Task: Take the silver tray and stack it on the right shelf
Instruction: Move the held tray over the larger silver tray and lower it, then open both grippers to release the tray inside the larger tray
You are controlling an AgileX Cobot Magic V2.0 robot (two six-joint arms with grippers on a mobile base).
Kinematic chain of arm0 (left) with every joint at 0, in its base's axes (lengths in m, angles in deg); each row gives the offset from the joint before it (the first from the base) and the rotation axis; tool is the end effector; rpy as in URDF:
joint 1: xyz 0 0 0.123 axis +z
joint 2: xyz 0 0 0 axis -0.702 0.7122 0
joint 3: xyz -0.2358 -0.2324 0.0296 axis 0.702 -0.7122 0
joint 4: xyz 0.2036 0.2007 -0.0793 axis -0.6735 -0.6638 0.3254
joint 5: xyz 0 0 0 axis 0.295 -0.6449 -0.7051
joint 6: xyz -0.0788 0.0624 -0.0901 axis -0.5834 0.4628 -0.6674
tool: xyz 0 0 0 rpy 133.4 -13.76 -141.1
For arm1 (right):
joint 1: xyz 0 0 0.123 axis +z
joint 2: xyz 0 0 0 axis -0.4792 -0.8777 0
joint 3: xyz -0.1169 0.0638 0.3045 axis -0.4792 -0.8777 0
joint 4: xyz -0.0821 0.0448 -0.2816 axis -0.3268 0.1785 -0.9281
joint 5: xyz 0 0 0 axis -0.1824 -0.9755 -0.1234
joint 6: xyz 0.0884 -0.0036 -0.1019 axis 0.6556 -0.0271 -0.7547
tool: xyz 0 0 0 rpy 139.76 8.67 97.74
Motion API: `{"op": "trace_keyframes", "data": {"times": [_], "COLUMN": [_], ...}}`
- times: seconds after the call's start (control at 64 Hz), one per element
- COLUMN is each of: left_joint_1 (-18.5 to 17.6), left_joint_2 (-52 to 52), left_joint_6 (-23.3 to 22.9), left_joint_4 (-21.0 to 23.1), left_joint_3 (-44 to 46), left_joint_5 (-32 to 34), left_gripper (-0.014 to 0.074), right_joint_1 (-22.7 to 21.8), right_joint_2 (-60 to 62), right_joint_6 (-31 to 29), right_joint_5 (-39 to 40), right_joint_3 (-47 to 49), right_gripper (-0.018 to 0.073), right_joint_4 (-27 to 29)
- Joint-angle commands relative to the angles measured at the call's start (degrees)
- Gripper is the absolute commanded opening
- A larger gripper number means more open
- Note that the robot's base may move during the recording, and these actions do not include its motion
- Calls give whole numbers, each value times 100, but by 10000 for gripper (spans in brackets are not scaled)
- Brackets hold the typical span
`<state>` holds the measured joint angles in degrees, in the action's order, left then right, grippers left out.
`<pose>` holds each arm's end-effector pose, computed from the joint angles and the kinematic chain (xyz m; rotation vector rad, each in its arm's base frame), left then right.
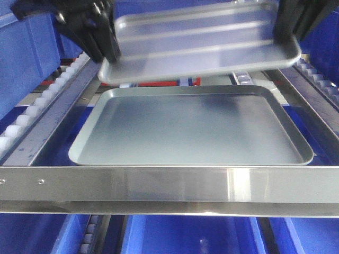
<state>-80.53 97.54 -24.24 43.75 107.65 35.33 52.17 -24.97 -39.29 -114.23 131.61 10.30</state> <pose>0.3637 -0.2542 0.3078 0.3047 2.5572 -0.3140 0.3510 0.1344 0.3328 -0.0079 2.5741 0.1316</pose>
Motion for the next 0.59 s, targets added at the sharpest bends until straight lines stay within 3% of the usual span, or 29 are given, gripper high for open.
{"op": "trace_keyframes", "data": {"times": [0.0, 0.25, 0.578], "left_joint_1": [4, 4, 78], "left_joint_2": [111, 868, 1134], "left_joint_6": [177, 177, 198], "left_joint_4": [-110, -259, -287], "left_joint_3": [185, 195, 413], "left_joint_5": [299, 599, 602], "left_gripper": [-93, -93, -90], "right_joint_1": [-174, -313, -313], "right_joint_2": [-204, -1169, -1348], "right_joint_6": [-152, -152, -152], "right_joint_5": [504, 852, 1043], "right_joint_3": [238, 238, 278], "right_gripper": [56, 56, 64], "right_joint_4": [-281, -363, -369]}}
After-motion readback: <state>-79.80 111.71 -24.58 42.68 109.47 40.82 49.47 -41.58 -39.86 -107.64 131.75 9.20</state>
